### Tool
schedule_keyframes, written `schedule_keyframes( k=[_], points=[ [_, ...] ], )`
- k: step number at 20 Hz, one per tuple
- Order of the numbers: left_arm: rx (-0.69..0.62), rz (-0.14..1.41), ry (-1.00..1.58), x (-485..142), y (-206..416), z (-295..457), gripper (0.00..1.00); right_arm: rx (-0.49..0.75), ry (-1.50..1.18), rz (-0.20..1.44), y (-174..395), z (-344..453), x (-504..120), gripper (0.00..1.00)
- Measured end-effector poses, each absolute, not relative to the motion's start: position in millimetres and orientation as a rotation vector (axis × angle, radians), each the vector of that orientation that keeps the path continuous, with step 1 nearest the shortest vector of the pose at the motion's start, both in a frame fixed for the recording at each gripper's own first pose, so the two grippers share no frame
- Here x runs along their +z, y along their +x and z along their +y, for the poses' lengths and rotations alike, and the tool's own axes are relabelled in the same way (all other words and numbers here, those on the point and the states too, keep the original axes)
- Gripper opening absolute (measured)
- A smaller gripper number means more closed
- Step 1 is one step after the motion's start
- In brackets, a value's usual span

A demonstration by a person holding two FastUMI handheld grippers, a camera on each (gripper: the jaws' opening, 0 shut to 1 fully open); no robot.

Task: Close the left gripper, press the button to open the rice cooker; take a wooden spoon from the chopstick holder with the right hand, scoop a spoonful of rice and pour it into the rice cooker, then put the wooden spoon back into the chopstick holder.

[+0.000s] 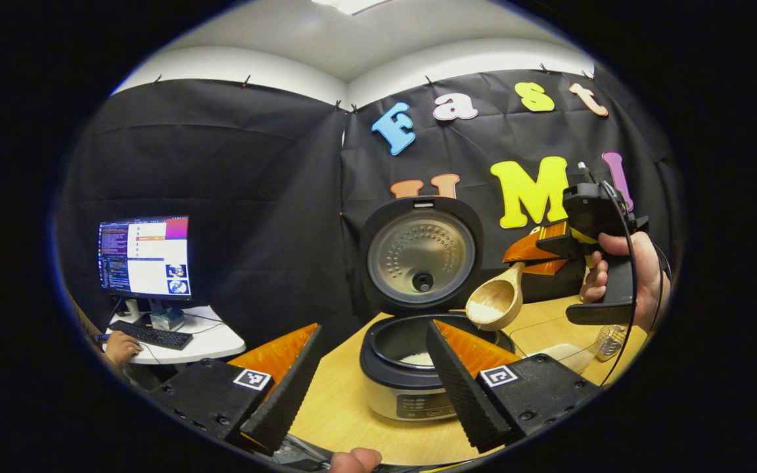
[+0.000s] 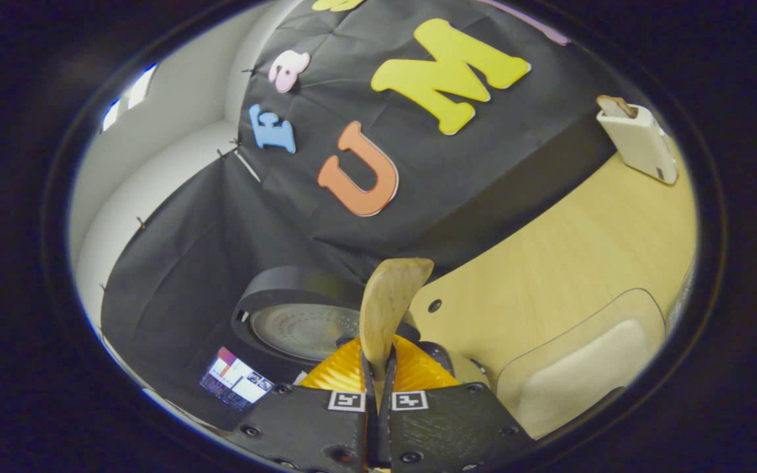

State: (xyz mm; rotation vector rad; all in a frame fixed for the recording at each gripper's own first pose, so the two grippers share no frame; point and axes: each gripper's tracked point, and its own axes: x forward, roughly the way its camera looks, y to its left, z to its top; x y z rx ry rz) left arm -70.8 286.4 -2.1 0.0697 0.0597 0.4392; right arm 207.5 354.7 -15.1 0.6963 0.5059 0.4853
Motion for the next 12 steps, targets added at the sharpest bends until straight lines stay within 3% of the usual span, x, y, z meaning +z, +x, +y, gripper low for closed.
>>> schedule_keyframes(
  k=[12],
  points=[
    [0.457, 0.060, 0.098, -1, -77, 293, 0.99, 0.518, 0.270, 0.345, 215, 412, -14, 0.00]
  ],
)
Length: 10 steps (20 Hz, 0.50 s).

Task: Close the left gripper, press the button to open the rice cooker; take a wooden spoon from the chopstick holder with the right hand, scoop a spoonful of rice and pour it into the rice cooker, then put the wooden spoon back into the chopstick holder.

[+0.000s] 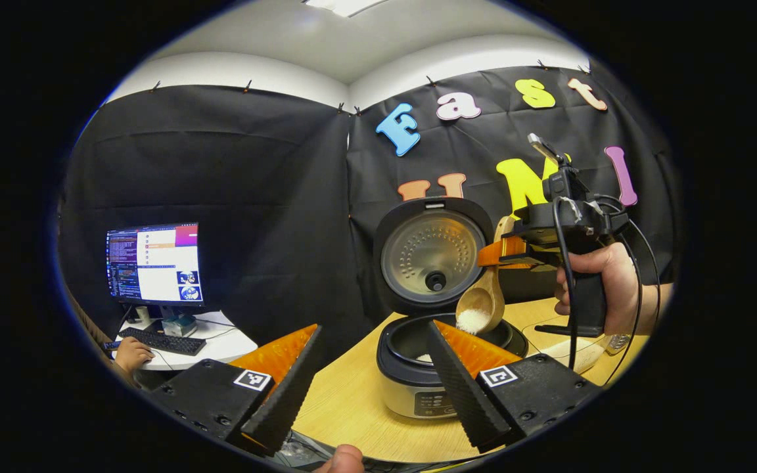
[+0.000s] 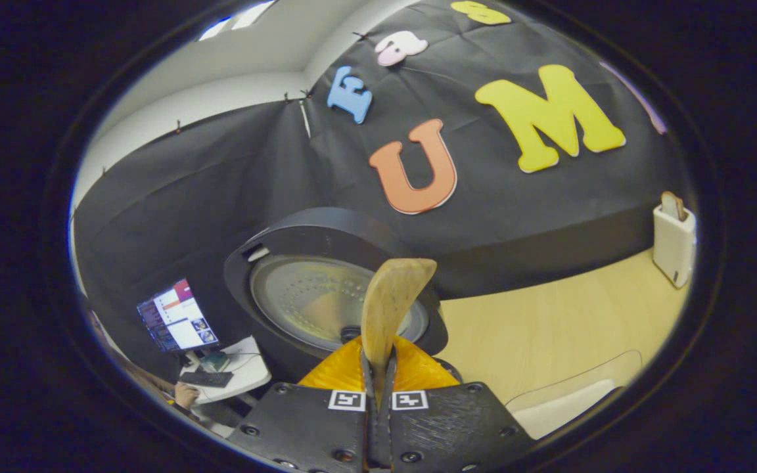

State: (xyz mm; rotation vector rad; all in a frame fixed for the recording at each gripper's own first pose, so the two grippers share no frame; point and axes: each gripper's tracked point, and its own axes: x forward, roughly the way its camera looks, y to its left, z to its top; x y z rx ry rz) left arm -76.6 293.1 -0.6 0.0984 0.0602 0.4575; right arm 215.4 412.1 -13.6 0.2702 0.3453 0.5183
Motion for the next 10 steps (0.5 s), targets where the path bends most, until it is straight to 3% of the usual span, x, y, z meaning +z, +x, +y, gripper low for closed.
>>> schedule_keyframes(
  k=[10],
  points=[
    [0.464, 0.069, 0.080, -5, -78, 298, 0.99, 0.543, -0.065, 0.187, 206, 439, -4, 0.00]
  ],
)
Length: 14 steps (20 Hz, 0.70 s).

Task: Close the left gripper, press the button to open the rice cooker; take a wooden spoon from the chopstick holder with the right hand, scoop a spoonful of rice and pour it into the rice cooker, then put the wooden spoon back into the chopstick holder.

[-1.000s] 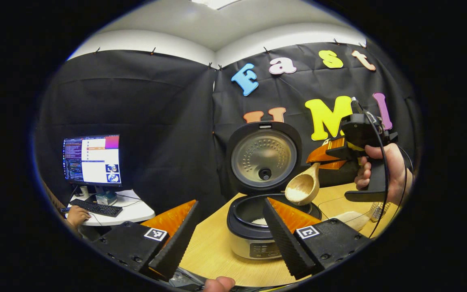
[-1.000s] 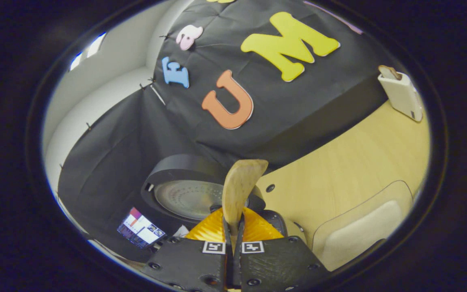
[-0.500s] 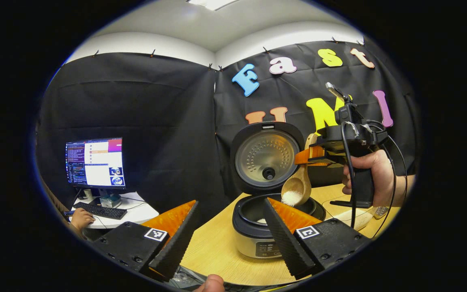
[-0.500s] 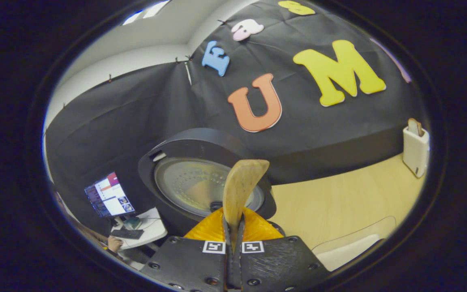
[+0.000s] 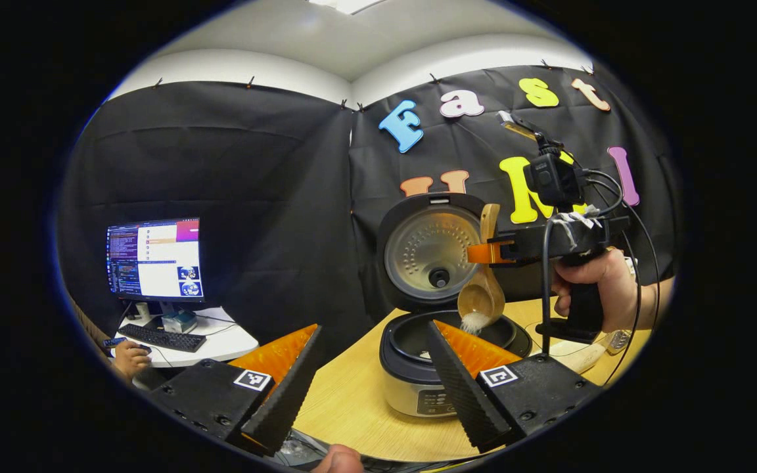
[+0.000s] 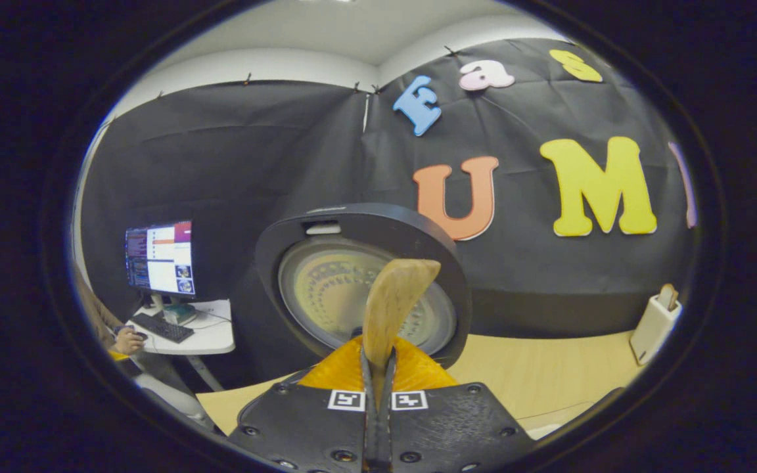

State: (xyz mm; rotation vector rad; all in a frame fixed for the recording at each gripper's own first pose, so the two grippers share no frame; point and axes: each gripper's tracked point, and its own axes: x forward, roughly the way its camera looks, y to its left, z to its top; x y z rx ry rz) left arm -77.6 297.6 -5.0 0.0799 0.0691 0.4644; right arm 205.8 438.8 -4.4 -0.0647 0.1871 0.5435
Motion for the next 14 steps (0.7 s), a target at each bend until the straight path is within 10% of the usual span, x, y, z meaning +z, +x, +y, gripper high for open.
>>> schedule_keyframes(
  k=[14],
  points=[
    [0.478, 0.017, 0.045, 9, -83, 303, 0.99, 0.539, -0.361, 0.148, 193, 452, -7, 0.00]
  ],
)
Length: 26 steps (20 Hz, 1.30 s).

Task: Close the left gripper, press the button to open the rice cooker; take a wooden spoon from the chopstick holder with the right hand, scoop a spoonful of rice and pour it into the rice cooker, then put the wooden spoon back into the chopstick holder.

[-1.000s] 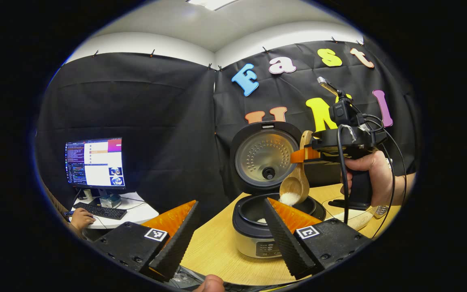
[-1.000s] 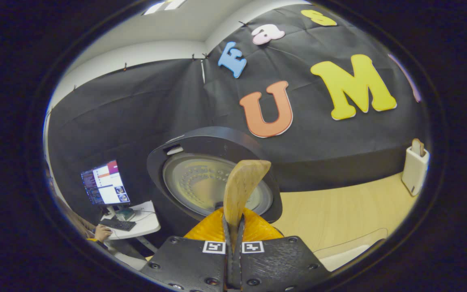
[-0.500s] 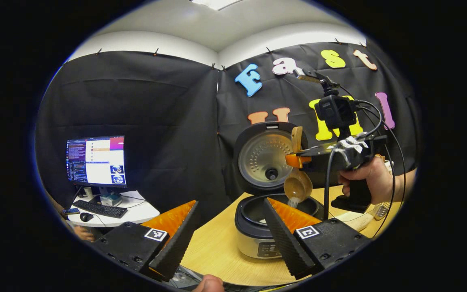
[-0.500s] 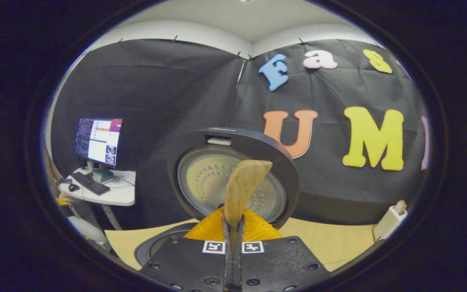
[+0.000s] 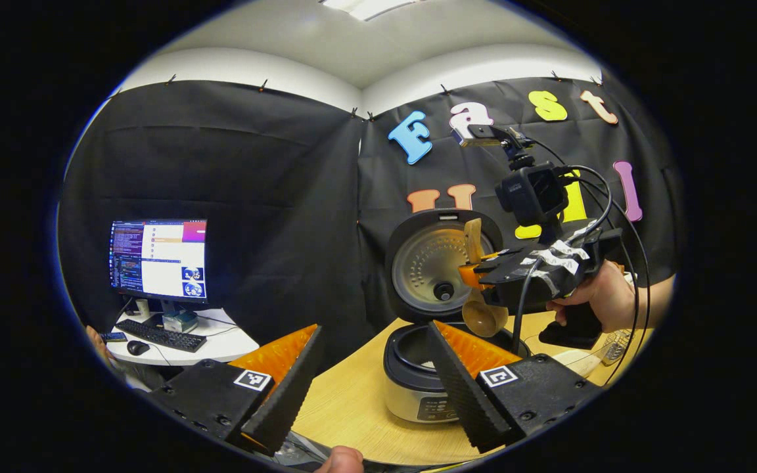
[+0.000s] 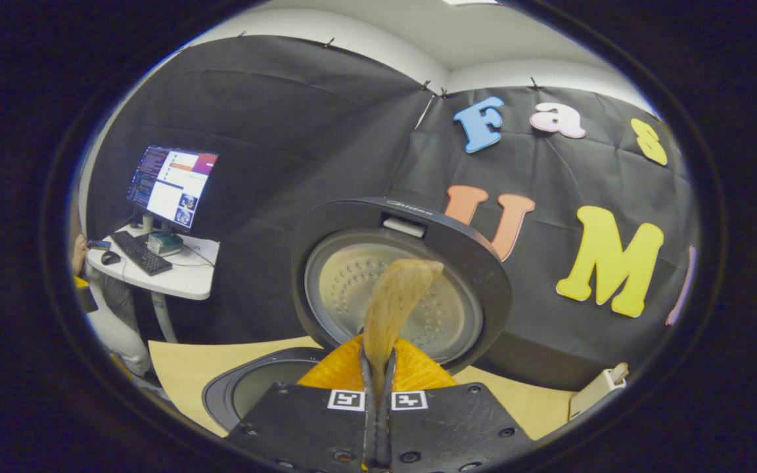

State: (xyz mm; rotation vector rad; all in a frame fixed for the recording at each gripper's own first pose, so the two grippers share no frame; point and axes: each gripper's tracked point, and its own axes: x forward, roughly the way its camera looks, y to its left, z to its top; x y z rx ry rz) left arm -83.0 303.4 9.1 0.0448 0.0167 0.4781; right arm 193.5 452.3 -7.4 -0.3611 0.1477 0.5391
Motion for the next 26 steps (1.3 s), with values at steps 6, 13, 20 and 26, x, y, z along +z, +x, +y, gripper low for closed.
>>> schedule_keyframes(
  k=[6, 13, 20, 26],
  points=[
    [0.463, 0.013, 0.033, 9, -81, 301, 0.99, 0.567, -0.190, 0.187, 181, 437, 11, 0.00],
    [0.428, 0.003, 0.012, 6, -77, 295, 0.99, 0.552, 0.036, 0.152, 170, 373, 59, 0.00],
    [0.373, 0.010, 0.022, 11, -62, 257, 0.99, 0.407, 0.155, 0.178, 161, 244, 66, 0.00],
    [0.324, 0.021, 0.030, 7, -46, 229, 0.99, 0.146, 0.193, 0.197, 159, 97, 41, 0.00]
  ],
)
